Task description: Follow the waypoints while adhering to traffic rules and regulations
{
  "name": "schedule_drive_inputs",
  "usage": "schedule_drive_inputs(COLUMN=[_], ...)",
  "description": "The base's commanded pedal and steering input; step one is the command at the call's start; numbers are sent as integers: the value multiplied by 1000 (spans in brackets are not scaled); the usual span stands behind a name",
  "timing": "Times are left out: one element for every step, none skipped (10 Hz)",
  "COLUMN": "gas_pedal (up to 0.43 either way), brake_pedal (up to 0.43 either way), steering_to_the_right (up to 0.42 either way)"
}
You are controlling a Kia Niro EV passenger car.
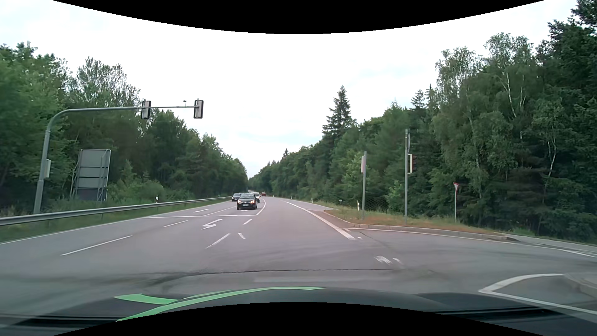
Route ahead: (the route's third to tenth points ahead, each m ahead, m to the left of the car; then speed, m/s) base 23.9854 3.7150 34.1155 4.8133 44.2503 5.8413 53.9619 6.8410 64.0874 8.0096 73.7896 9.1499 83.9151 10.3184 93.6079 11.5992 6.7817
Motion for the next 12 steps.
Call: schedule_drive_inputs(gas_pedal=[260,260,260,260,260,260,260,260,260,260,260,260], brake_pedal=[0,0,0,0,0,0,0,0,0,0,0,0], steering_to_the_right=[-13,-12,-13,-13,-13,-13,-13,-13,-13,-13,-13,-12])
